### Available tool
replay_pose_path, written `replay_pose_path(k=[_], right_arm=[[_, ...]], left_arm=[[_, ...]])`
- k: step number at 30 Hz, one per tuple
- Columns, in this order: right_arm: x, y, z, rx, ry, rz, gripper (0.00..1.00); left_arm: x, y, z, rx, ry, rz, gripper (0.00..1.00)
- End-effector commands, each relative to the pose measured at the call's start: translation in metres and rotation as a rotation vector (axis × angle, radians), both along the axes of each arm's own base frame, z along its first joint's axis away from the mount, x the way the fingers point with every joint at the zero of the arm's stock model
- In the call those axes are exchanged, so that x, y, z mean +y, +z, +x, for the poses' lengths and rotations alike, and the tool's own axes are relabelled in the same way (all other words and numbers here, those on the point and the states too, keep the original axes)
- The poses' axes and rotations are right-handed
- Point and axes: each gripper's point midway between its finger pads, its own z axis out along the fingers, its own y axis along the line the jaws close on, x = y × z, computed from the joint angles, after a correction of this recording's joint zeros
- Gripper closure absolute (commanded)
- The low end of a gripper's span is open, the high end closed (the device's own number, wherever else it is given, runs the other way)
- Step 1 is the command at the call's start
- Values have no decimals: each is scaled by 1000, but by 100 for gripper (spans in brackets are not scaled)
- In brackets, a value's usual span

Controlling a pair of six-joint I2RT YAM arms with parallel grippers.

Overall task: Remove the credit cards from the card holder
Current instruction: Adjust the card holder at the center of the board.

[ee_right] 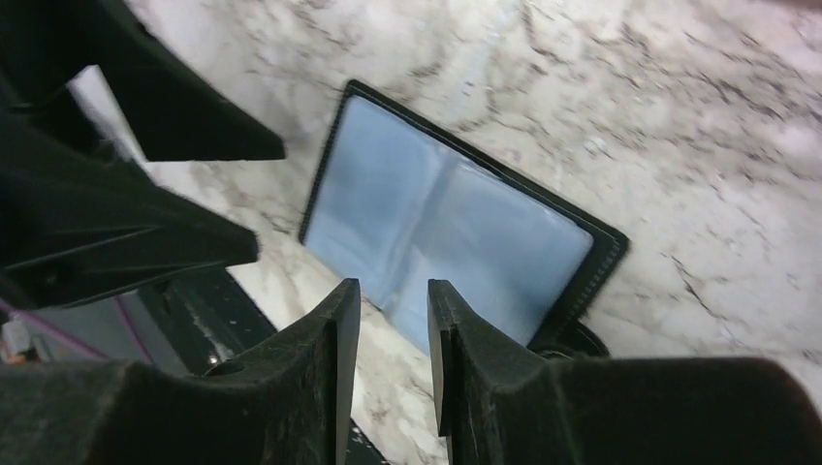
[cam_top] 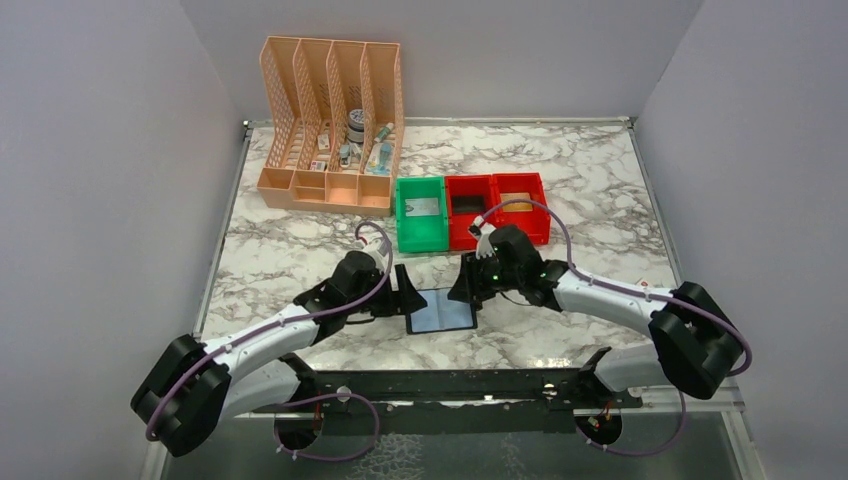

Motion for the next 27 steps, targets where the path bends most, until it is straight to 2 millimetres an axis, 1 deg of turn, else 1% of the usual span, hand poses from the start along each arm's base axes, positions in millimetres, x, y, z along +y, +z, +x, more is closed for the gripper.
replay_pose_path(k=[1,6,11,13,16,18,21,24,27], right_arm=[[-26,-31,4,35,-107,-168,67],[-37,-53,-8,78,-96,-232,64],[-47,-76,-12,112,-108,-296,63],[-49,-84,-14,123,-112,-305,64],[-51,-92,-18,141,-115,-307,64],[-52,-96,-21,150,-112,-306,64],[-52,-100,-23,162,-117,-306,64],[-52,-102,-25,169,-122,-297,64],[-52,-103,-25,173,-126,-289,65]], left_arm=[[-9,1,-4,0,-23,-20,28],[-11,-6,-5,12,-26,8,28],[-17,-15,-5,22,-39,24,30],[-17,-23,-4,33,-30,42,30],[-21,-32,-3,52,-19,60,41],[-25,-32,-4,50,-17,63,47],[-31,-29,-4,32,-21,72,49],[-36,-26,-5,25,-36,72,56],[-40,-22,-4,15,-33,48,72]])
